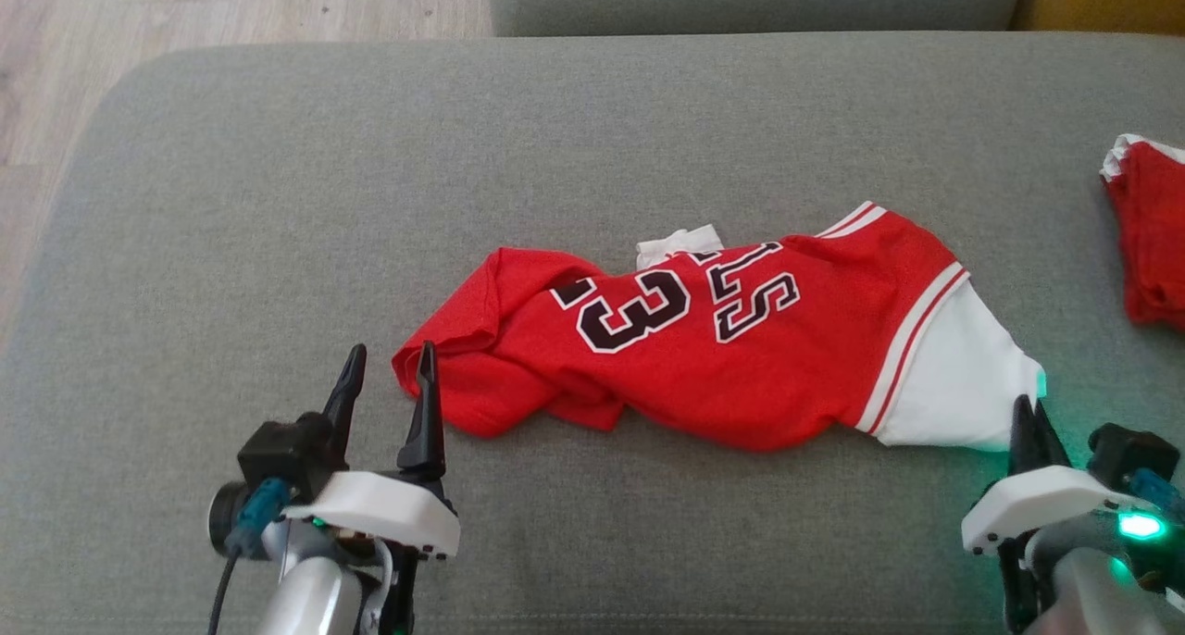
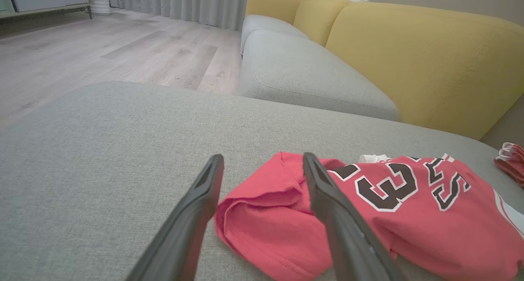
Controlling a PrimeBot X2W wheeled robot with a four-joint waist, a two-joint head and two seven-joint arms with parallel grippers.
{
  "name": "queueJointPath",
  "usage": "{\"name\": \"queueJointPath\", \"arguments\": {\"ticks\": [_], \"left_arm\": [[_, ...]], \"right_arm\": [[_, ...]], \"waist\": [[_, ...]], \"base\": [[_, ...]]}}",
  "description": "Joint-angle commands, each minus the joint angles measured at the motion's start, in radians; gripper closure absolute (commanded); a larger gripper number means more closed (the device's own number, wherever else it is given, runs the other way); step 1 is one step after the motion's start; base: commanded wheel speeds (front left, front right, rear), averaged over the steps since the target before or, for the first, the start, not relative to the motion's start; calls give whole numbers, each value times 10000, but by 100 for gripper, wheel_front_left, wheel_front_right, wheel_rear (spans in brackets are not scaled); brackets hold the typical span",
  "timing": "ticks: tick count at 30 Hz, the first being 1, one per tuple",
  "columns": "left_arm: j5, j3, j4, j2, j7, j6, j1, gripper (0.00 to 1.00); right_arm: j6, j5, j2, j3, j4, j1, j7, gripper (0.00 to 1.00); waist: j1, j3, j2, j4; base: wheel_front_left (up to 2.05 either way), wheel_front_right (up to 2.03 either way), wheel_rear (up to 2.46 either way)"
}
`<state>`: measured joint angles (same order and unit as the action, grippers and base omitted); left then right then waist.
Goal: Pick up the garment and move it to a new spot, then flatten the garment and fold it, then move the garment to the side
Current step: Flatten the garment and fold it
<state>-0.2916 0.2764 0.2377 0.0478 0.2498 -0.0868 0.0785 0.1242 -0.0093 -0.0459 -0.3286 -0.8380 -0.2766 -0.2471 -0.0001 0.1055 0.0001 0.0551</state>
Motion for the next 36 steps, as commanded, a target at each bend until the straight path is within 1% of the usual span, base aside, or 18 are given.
{"name": "queueJointPath", "arguments": {"ticks": [1,4,13,19,27,31,36], "left_arm": [[117,-343,-254,24,120,22,163,0],[121,-365,-237,24,120,26,163,0],[100,-481,-190,24,120,75,54,0],[-5,-320,-18,24,120,84,-11,0],[-91,-125,272,24,120,134,95,0],[-61,215,680,24,120,308,348,0],[91,762,1485,62,-161,797,1005,0]], "right_arm": [[65,67,-43,277,494,-44,-142,0],[65,83,-43,290,902,66,-143,0],[65,478,-43,821,3251,826,-145,0],[65,939,-43,1584,4617,1477,127,0],[65,1398,-43,2790,5909,2025,578,0],[65,1555,-43,3153,6300,2165,741,0],[65,1568,-43,3342,6668,2188,882,0]], "waist": [[1,-21,-1,-13],[1,-58,-1,-33],[1,-483,-1,-184],[1,-689,-1,-328],[1,-701,-1,-388],[1,-633,-1,-362],[1,-368,-1,-461]], "base": [[0,0,0],[0,0,0],[0,0,0],[0,0,0],[0,0,0],[0,0,0],[0,0,0]]}}
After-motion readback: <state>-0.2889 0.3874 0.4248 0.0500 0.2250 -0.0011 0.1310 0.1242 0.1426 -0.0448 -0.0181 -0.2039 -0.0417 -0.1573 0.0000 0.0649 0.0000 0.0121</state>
